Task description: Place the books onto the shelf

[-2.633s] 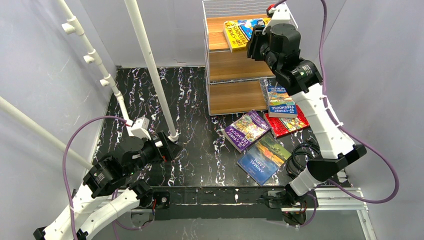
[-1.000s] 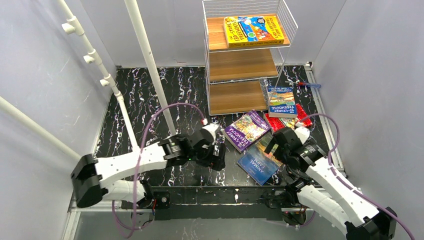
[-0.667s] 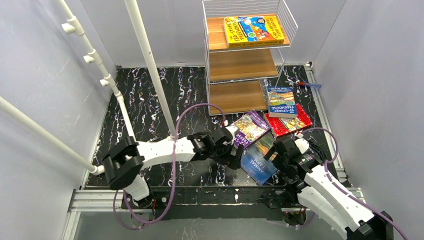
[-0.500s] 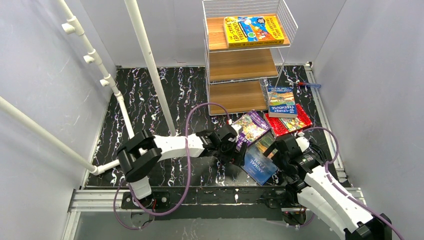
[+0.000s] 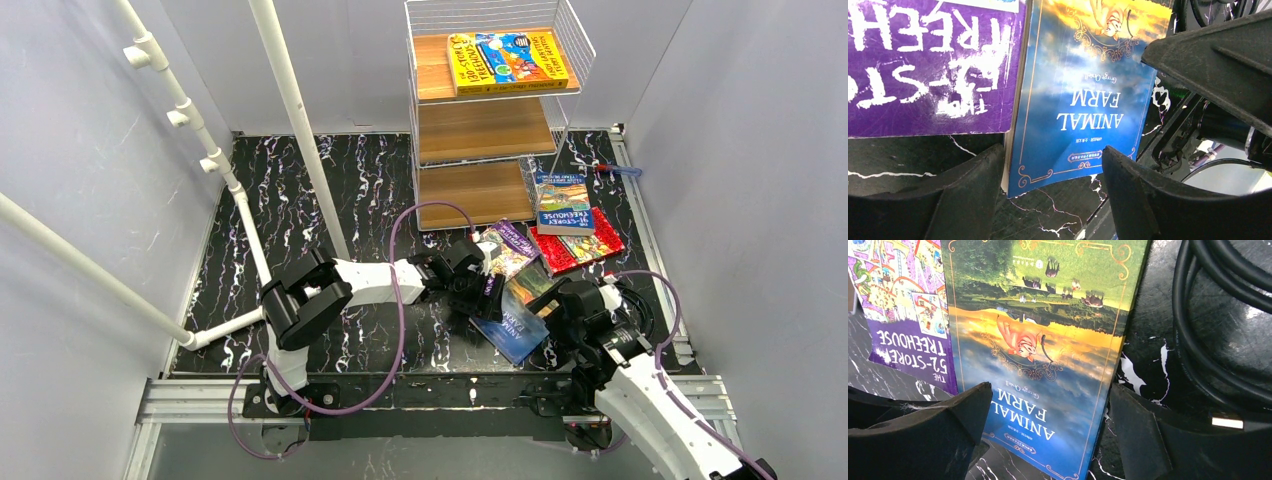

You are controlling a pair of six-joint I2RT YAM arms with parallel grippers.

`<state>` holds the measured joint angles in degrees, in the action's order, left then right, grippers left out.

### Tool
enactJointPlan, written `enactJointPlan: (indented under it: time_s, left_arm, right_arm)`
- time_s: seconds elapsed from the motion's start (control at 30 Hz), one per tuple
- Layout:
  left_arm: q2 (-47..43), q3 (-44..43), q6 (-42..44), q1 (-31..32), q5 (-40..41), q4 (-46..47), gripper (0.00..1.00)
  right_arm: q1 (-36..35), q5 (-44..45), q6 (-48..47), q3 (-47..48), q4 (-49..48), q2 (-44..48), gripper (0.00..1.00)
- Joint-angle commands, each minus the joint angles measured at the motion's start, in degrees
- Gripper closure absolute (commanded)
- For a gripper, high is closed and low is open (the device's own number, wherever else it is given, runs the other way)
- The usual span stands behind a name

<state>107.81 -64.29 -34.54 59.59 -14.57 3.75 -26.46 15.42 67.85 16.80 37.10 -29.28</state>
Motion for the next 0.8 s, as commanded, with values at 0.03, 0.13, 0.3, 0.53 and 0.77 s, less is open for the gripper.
enactJointPlan:
  time_s: [0.03, 0.13, 0.3, 0.53, 0.77]
  left_arm:
    - [-1.91, 0.17, -2.00, 0.70, -6.93, 1.44, 0.41]
    - [-3.24, 0.99, -3.94, 0.70, -8.11, 3.35, 0.57]
    - [-3.23, 0.93, -7.23, 0.72, -11.86, 7.12, 0.77]
    - [-3.21, 0.99, -10.23, 0.72, -14.62, 9.47, 0.67]
    - [-2.02, 1.31, -12.42, 0.81, -15.75, 12.77, 0.80]
  right_arm:
    - [0.07, -2.17, 2.83, -2.23, 3.30, 2.54, 0.04]
    - [0.04, -2.18, 2.66, -2.29, 3.55, 2.08, 0.04]
    - [0.07, -3.16, 3.31, -2.85, 1.64, 0.69, 0.04]
    - [0.05, -2.56, 2.75, -2.08, 2.17, -0.37, 0.04]
    - [0.06, -2.83, 3.52, -2.96, 2.77, 1.10, 0.04]
